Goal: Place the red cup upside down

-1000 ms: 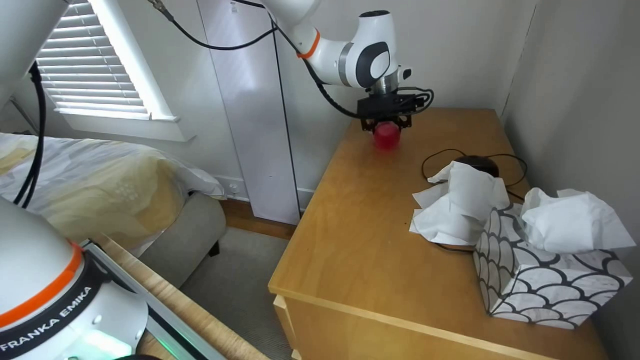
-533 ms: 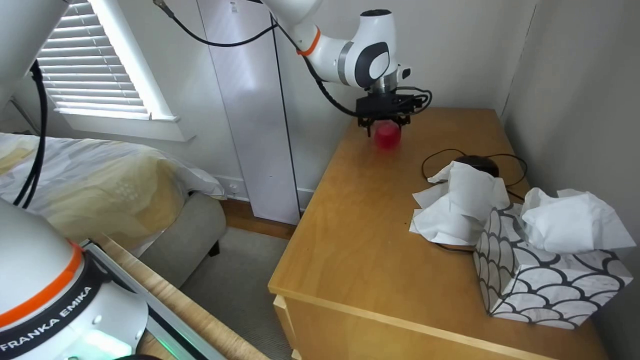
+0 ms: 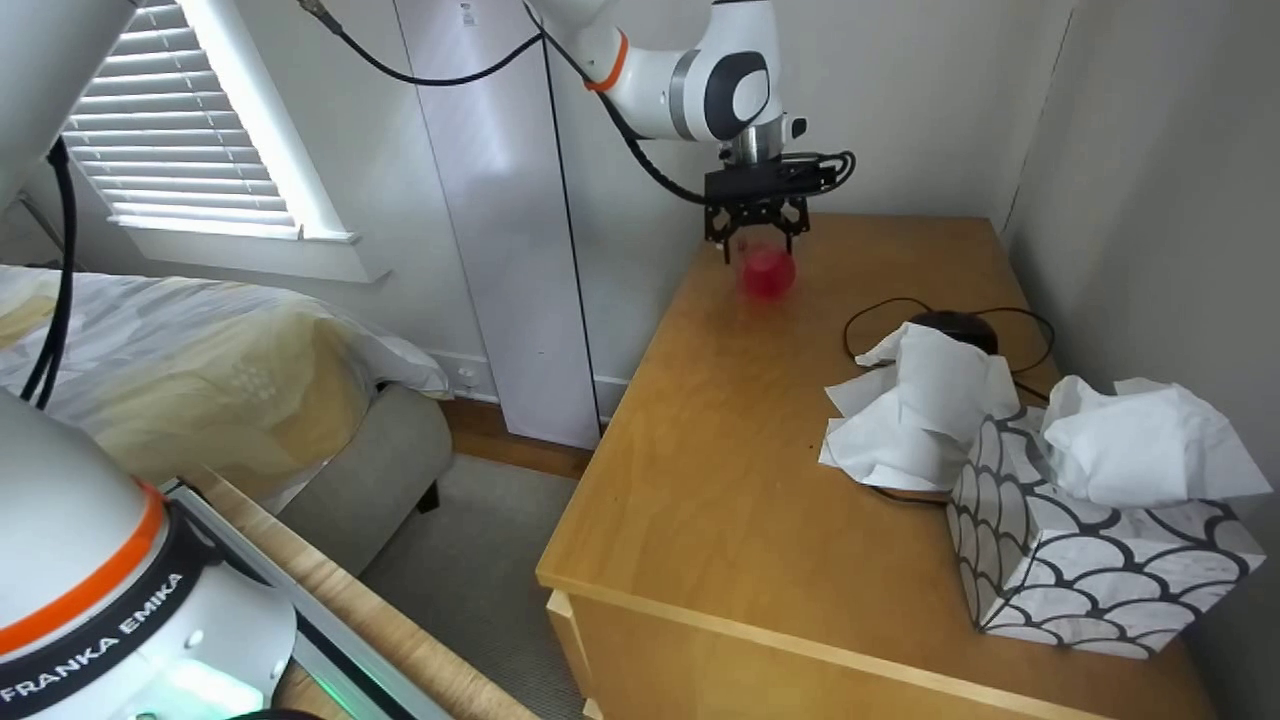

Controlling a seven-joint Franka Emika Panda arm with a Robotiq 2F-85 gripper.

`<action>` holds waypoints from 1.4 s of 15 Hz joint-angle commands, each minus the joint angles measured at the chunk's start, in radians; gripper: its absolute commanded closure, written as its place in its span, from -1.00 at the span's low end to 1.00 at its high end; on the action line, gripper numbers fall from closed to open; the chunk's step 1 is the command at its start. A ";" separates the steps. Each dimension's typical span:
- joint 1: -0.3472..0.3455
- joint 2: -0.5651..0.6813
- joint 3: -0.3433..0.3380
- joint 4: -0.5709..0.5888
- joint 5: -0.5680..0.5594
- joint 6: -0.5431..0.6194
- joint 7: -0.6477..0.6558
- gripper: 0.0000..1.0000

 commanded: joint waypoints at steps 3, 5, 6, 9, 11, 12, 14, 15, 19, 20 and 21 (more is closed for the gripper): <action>0.106 0.066 -0.088 0.175 -0.117 -0.220 0.012 -1.00; 0.144 0.091 -0.120 0.226 -0.181 -0.290 0.007 -1.00; 0.161 0.107 -0.135 0.254 -0.215 -0.322 0.000 -1.00; 0.193 0.155 -0.151 0.327 -0.282 -0.412 -0.035 -1.00; 0.208 0.187 -0.158 0.377 -0.324 -0.464 -0.084 -1.00; 0.213 0.202 -0.160 0.401 -0.341 -0.487 -0.116 -1.00; 0.217 0.233 -0.162 0.452 -0.365 -0.530 -0.192 -1.00; 0.216 0.245 -0.161 0.470 -0.371 -0.543 -0.235 -1.00; 0.212 0.275 -0.153 0.507 -0.373 -0.553 -0.421 -1.00; 0.215 0.284 -0.155 0.517 -0.371 -0.555 -0.457 -1.00; 0.218 0.292 -0.159 0.524 -0.367 -0.562 -0.481 -1.00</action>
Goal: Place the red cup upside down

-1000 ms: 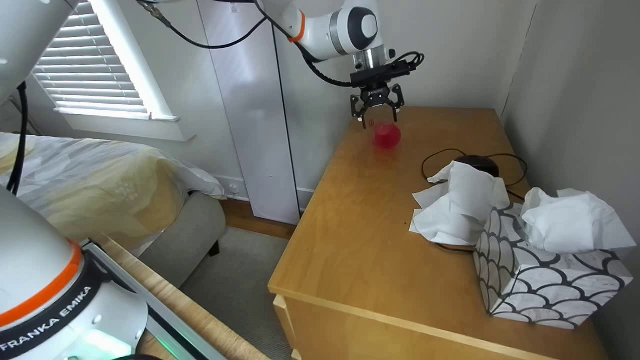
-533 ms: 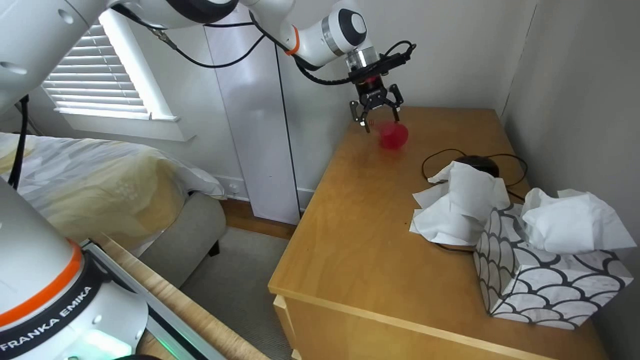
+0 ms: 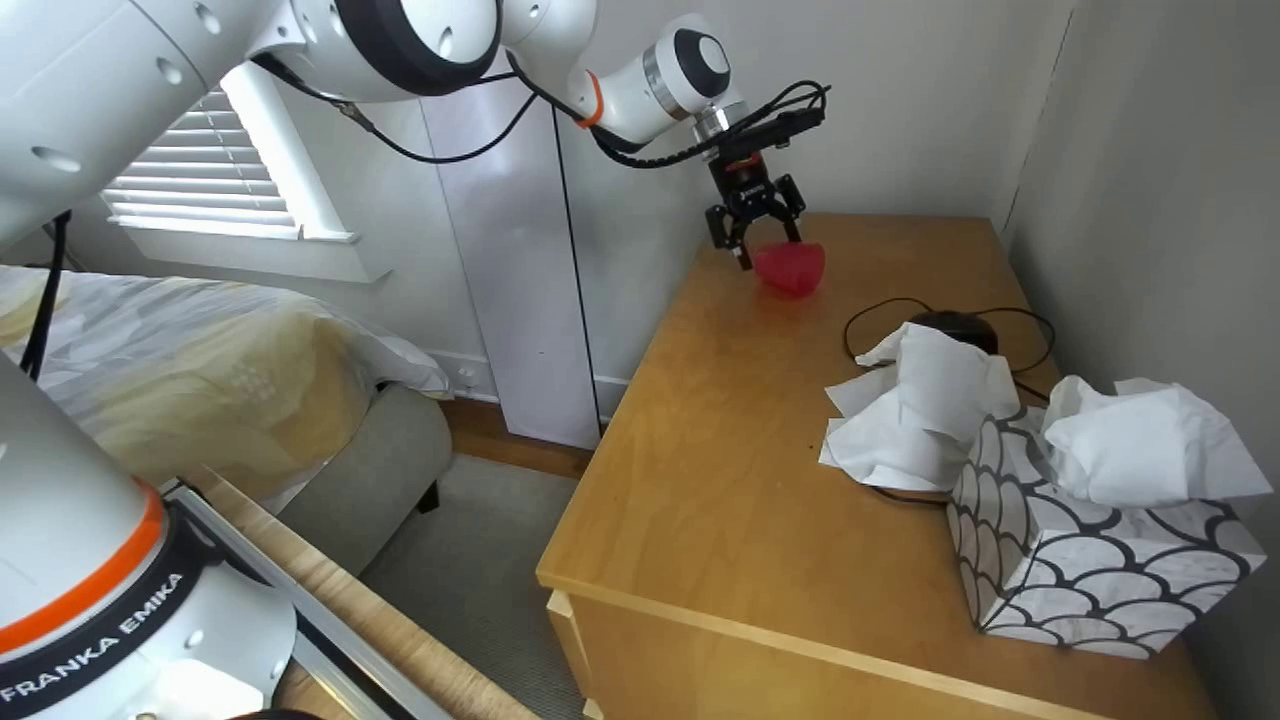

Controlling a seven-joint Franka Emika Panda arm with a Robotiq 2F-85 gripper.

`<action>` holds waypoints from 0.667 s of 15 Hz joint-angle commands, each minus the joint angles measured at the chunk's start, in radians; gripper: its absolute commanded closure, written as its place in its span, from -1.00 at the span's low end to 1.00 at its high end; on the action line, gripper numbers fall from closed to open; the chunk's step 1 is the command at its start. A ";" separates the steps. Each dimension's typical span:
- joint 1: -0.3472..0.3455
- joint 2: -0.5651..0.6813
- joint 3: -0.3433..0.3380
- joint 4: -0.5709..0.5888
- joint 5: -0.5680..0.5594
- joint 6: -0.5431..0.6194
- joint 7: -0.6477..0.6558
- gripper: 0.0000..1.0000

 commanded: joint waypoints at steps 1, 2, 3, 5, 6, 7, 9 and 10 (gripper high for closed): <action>0.012 0.065 -0.014 0.080 -0.011 -0.042 -0.119 -1.00; 0.014 0.073 -0.020 0.086 -0.013 -0.042 -0.135 -1.00; 0.015 0.081 -0.026 0.091 -0.016 -0.036 -0.154 -1.00; 0.017 0.093 -0.036 0.100 -0.018 -0.032 -0.182 -1.00; 0.018 0.097 -0.039 0.103 -0.019 -0.025 -0.198 -1.00; 0.020 0.100 -0.042 0.105 -0.020 -0.022 -0.211 -1.00; 0.026 0.101 -0.049 0.103 -0.023 -0.019 -0.232 -0.50; 0.031 0.102 -0.053 0.104 -0.026 -0.019 -0.240 -0.48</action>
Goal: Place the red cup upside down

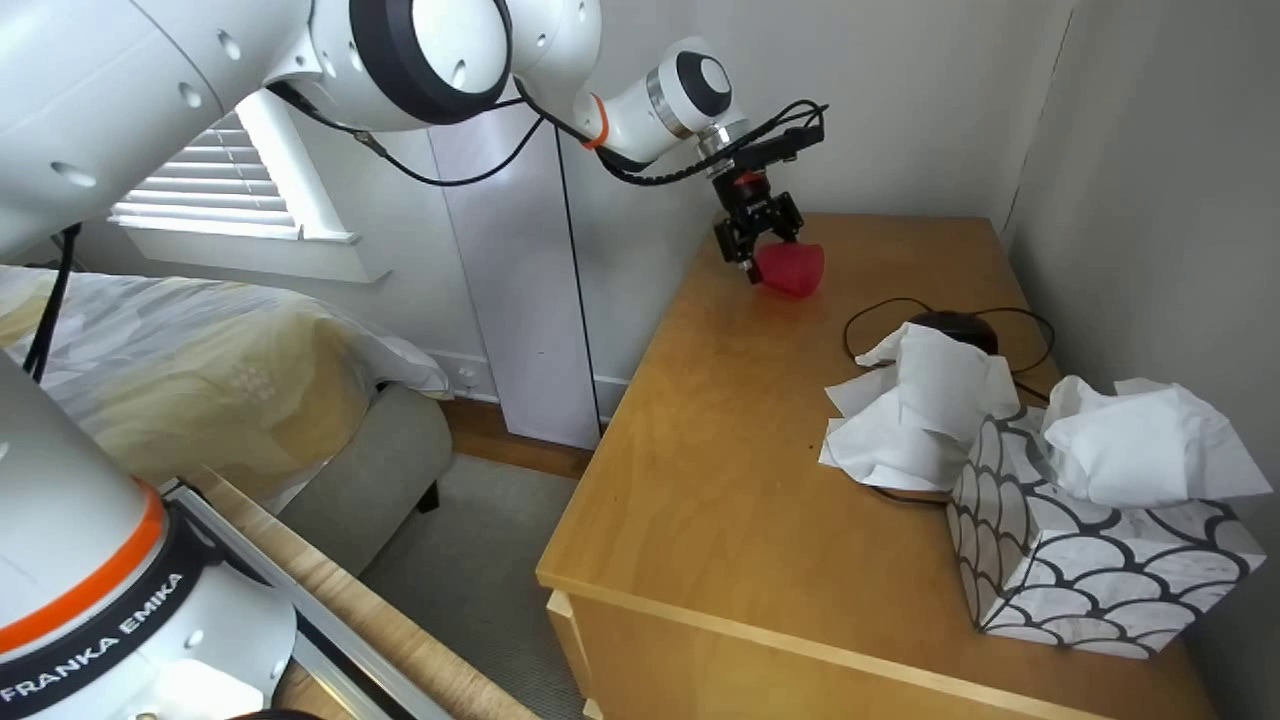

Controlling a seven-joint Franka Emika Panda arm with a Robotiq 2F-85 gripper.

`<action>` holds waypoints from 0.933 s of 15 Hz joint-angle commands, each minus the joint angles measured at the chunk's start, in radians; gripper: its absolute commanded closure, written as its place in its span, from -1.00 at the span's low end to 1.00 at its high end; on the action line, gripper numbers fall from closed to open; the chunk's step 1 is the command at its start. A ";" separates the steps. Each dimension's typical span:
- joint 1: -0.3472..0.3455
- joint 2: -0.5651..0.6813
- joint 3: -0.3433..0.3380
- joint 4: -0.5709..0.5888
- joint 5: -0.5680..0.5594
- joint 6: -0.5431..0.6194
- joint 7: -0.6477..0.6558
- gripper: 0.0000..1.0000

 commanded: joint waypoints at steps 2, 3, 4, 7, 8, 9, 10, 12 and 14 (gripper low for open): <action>0.027 0.031 -0.023 0.042 -0.019 -0.014 -0.040 -0.17; 0.032 0.025 -0.025 0.038 -0.016 -0.018 -0.035 0.02; 0.034 0.018 -0.024 0.039 -0.012 -0.014 -0.031 0.08; 0.023 -0.033 0.009 0.025 0.034 -0.025 -0.014 0.08; 0.011 -0.062 0.032 0.022 0.073 -0.052 -0.015 0.08; 0.000 -0.085 0.049 0.023 0.107 -0.065 -0.012 0.08; -0.012 -0.112 0.064 0.023 0.144 -0.086 -0.017 0.08; -0.036 -0.166 0.086 0.022 0.213 -0.150 -0.033 0.08; -0.071 -0.212 0.110 0.017 0.282 -0.184 -0.039 0.08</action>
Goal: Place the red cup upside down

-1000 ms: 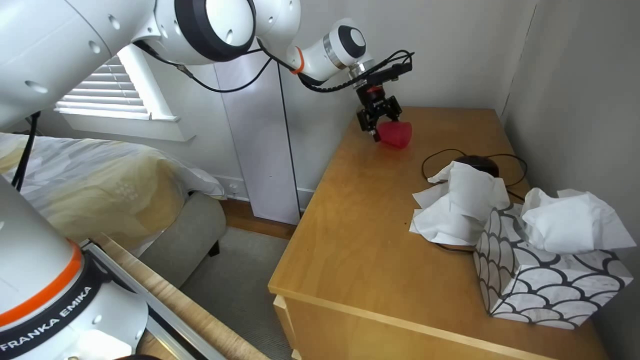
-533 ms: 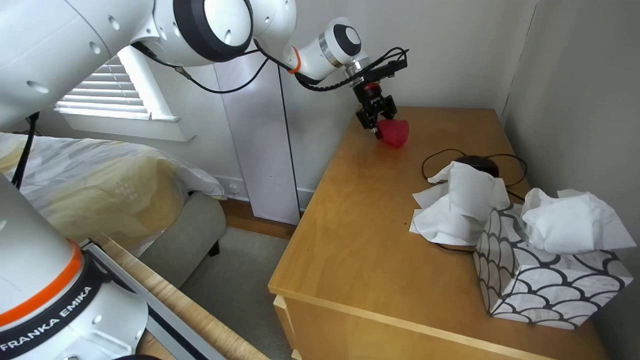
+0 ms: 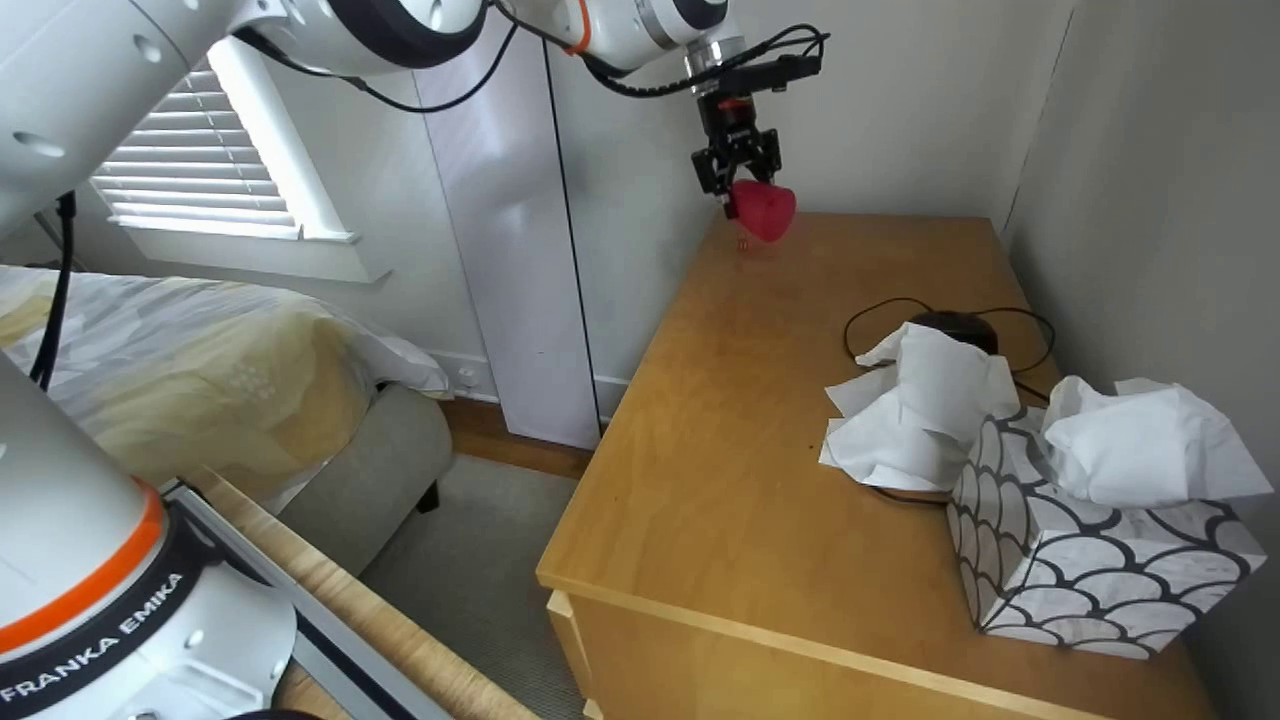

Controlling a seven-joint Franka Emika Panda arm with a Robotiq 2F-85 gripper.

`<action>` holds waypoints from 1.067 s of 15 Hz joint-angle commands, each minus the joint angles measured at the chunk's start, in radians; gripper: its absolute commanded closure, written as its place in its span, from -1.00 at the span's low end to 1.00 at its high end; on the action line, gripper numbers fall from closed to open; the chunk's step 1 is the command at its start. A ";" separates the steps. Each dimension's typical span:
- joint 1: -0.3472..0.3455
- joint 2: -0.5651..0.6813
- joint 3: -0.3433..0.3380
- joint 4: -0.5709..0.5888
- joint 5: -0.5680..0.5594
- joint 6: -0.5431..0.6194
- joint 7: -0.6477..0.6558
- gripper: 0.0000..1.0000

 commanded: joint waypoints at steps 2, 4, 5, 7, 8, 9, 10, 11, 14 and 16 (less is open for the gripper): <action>-0.094 -0.099 0.073 -0.023 0.164 -0.072 -0.008 0.08; -0.135 -0.118 0.097 -0.037 0.237 -0.056 -0.004 0.08; -0.156 -0.122 0.110 -0.048 0.274 -0.037 -0.005 0.08; -0.200 -0.129 0.138 -0.083 0.348 -0.023 -0.019 0.08; -0.221 -0.126 0.153 -0.097 0.386 -0.012 -0.021 0.08; -0.240 -0.126 0.166 -0.110 0.424 0.005 -0.018 0.08; -0.198 -0.102 0.126 -0.042 0.359 -0.036 -0.005 0.08; -0.207 -0.100 0.128 -0.047 0.366 -0.033 -0.005 -0.42; -0.204 -0.100 0.126 -0.044 0.365 -0.033 -0.005 -0.42; -0.201 -0.093 0.127 -0.042 0.359 -0.005 -0.029 0.08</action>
